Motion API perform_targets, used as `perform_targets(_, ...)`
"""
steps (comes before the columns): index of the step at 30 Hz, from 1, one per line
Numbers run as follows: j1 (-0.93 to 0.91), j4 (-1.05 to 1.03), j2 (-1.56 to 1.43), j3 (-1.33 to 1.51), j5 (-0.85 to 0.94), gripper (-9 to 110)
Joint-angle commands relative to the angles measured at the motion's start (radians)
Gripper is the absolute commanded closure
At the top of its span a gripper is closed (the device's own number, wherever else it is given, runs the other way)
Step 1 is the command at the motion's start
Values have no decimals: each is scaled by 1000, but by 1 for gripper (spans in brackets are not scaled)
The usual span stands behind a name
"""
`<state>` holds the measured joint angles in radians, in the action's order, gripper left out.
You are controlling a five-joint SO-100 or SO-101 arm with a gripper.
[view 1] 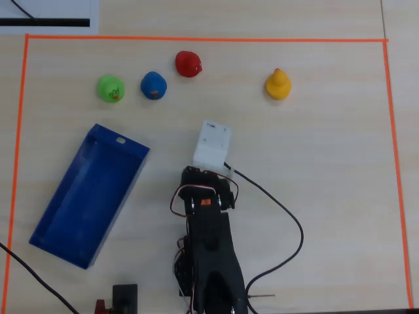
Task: Grasp blue duck and put it into box.
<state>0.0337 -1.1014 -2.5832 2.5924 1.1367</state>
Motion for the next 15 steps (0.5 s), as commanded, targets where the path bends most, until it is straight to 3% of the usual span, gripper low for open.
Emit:
perform_targets(1,34,25,325,-402,-67,71)
perform_targets(15,89,181,950,-876,-158,64)
